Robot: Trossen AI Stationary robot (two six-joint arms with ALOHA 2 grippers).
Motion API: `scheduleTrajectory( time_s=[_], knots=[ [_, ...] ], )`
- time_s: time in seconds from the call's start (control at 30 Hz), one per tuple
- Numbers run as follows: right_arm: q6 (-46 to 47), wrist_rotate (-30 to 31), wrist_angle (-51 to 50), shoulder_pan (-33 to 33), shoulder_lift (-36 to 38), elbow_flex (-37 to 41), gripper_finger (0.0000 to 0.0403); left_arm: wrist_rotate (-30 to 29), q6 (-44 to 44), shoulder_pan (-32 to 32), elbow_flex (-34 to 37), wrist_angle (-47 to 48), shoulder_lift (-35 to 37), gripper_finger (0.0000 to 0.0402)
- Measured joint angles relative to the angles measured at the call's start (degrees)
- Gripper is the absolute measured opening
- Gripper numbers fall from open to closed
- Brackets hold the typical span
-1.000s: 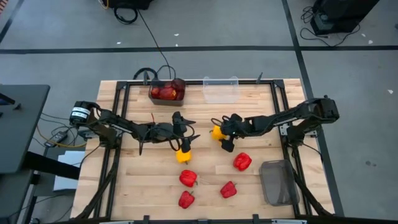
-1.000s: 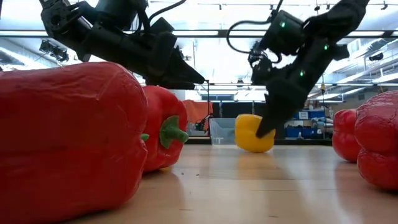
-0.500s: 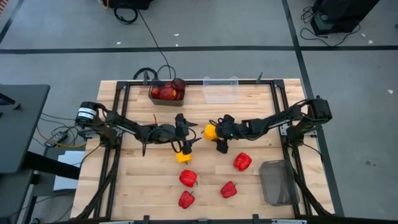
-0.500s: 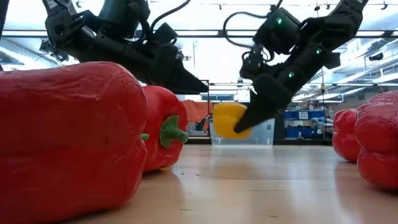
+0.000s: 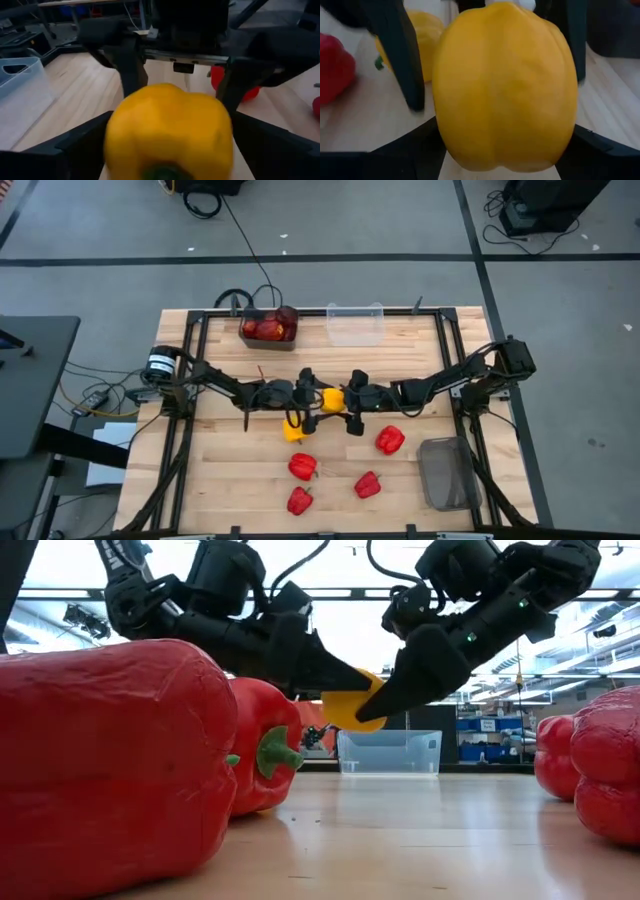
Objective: Sort produce into baskets
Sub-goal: Put the yellow bell pepper into the transparent bin
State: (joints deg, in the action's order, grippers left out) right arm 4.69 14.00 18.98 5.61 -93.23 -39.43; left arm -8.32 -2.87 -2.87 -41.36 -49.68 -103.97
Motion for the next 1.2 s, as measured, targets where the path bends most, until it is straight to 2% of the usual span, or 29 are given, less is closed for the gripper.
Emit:
scheduleTrajectory(
  time_s=[0.27, 0.4, 0.5, 0.63, 0.77, 0.9, 1.07, 1.2],
  knots=[
    [1.8, -0.2, -0.2, 0.0, 0.0, 0.0, 0.0314, -0.1, -1.2, 0.3, -1.4, 1.5, 0.1, 0.0383],
    [3.5, -0.1, -0.3, 0.3, 0.0, -0.1, 0.0342, 0.6, -1.1, 1.6, -1.5, 2.9, 1.1, 0.0328],
    [6.1, 3.1, -0.7, 0.8, -0.1, 0.0, 0.0372, 1.5, 0.5, 4.0, -3.4, 9.1, 2.2, 0.0296],
    [16.1, 10.5, -2.5, 0.9, -0.1, 0.0, 0.0396, 1.5, 0.8, 7.7, -8.3, 18.7, 2.5, 0.0296],
    [22.0, 12.0, -4.9, 1.4, -0.1, 0.0, 0.0396, -0.7, -4.3, 12.0, -16.8, 28.4, 2.4, 0.0301],
    [25.6, 13.6, -4.6, 2.3, -0.2, 0.0, 0.0387, 0.3, -10.4, 15.8, -25.4, 36.3, 2.3, 0.0323],
    [25.6, 16.6, -3.6, 4.1, -0.2, 0.0, 0.0380, 5.0, -11.8, 21.9, -30.7, 37.6, 2.3, 0.0321],
    [27.8, 22.8, -3.3, 5.8, -0.2, 0.0, 0.0380, 8.9, -11.5, 26.0, -31.8, 36.7, 1.6, 0.0320]
  ],
)
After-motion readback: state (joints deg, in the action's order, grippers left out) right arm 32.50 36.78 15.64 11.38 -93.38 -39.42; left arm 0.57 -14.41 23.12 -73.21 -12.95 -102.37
